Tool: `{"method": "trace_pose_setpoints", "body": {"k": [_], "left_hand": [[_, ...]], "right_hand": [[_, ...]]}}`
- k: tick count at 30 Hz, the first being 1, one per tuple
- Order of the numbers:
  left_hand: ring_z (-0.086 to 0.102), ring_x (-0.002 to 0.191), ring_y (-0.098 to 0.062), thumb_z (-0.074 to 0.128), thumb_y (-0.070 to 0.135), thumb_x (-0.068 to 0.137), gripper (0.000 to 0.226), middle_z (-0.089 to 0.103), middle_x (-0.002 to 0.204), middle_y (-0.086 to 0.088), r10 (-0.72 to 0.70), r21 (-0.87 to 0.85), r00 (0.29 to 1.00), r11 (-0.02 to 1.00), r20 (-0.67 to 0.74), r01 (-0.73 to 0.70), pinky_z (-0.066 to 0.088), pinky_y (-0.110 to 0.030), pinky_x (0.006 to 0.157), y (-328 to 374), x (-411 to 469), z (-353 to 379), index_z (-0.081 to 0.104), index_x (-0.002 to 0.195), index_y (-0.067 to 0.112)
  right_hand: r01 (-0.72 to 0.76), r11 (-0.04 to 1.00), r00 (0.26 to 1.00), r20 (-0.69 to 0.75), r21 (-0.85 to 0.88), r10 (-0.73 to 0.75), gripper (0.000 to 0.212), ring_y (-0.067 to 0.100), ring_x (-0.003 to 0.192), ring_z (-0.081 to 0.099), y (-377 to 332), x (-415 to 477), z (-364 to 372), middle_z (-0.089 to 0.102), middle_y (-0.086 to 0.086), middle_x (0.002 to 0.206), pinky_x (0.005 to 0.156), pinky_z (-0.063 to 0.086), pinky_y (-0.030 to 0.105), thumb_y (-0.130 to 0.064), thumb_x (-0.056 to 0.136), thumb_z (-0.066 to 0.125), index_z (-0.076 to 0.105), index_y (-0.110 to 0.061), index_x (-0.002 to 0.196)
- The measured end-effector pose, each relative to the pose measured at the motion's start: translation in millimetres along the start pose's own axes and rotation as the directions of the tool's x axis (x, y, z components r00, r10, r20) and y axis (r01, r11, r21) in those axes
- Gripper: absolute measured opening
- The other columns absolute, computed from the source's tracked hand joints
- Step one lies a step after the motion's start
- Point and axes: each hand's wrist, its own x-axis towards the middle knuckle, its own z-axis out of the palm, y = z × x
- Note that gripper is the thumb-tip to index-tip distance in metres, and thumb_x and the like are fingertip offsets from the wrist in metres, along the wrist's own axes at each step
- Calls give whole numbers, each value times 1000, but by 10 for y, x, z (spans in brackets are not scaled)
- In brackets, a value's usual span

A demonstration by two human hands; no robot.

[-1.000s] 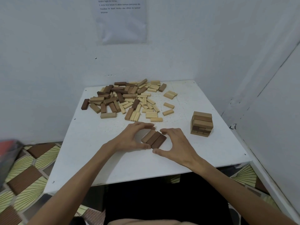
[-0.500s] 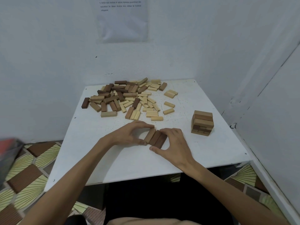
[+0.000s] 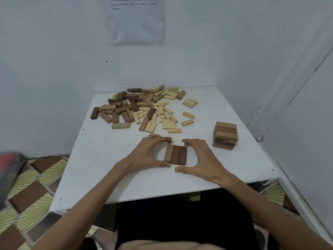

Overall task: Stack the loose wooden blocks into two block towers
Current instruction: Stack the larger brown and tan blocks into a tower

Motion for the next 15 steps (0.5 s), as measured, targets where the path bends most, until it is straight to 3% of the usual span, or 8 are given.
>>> {"method": "trace_pose_setpoints", "body": {"k": [4, 8, 12, 15], "left_hand": [[38, 133, 0, 89, 59, 69, 77, 49, 134, 24, -30, 6, 999, 1000, -14, 30, 31, -35, 115, 37, -7, 5, 57, 137, 47], [41, 131, -1, 90, 56, 70, 72, 53, 127, 29, 20, 15, 999, 1000, -48, -20, 31, -39, 114, 81, 3, 32, 62, 134, 42], [38, 129, 6, 91, 51, 71, 71, 48, 127, 32, 0, 5, 998, 1000, -68, 1, 31, -32, 111, 107, -21, 40, 61, 134, 43], [39, 128, 4, 92, 54, 68, 73, 48, 129, 26, -36, -6, 996, 999, -82, 36, 32, -31, 111, 127, -43, 54, 61, 134, 45]], "right_hand": [[7, 999, 1000, 3, 36, -7, 91, -4, 133, 38, 69, 8, 0, 53, -25, 134, 111, 38, 29, -66, 72, 84, 45, -39, 149], [9, 999, 1000, 3, 51, -9, 84, -4, 131, 41, 63, 38, -4, 45, -35, 127, 112, 39, 30, -62, 72, 85, 51, -40, 146], [27, 998, 999, 17, 57, -28, 79, -2, 131, 42, 98, 81, 22, 47, -19, 132, 113, 41, 35, -70, 70, 82, 52, -49, 140], [42, 997, 998, 37, 64, -44, 76, -1, 132, 43, 111, 131, 30, 50, -19, 131, 113, 42, 37, -72, 70, 82, 54, -51, 137]]}}
